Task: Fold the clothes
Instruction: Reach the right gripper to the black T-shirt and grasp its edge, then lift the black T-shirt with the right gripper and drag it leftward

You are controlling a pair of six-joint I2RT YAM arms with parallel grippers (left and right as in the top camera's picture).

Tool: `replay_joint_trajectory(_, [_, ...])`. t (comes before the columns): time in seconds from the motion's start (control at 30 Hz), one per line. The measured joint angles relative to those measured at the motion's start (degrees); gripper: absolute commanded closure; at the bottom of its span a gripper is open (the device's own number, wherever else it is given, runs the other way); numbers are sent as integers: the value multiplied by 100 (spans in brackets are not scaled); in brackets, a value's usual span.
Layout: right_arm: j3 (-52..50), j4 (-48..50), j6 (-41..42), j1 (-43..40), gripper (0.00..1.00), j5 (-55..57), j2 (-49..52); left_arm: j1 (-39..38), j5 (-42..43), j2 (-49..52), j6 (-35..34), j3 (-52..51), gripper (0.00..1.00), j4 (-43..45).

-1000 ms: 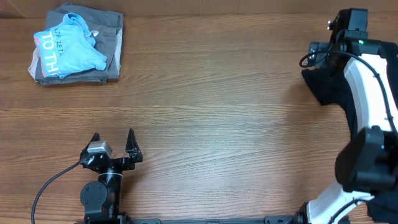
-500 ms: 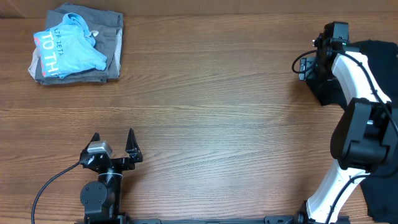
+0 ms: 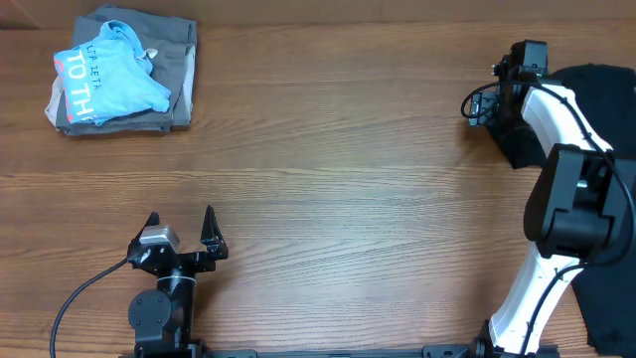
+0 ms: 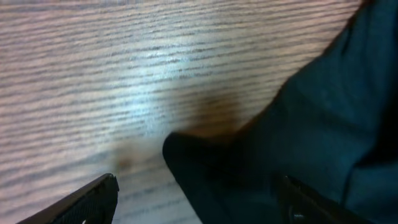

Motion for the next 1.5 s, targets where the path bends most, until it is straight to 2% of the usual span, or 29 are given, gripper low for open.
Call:
replay_joint_trajectory(0.37, [0, 162, 297, 0, 16, -2, 225, 0, 0, 0, 0, 0, 0, 0])
replay_joint_trajectory(0.47, [0, 160, 348, 0, 21, 48, 227, 0, 0, 0, 0, 0, 0, 0])
replay_joint_trajectory(0.63, [2, 166, 501, 0, 46, 238, 227, 0, 0, 0, 0, 0, 0, 0])
replay_joint_trajectory(0.9, [9, 173, 654, 11, 96, 188, 249, 0, 0, 0, 0, 0, 0, 0])
replay_joint_trajectory(1.23, [26, 389, 697, 310, 96, -1075, 260, 0, 0, 0, 0, 0, 0, 0])
replay_joint_trajectory(1.5, [26, 422, 802, 1794, 96, -1971, 260, 0, 0, 0, 0, 0, 0, 0])
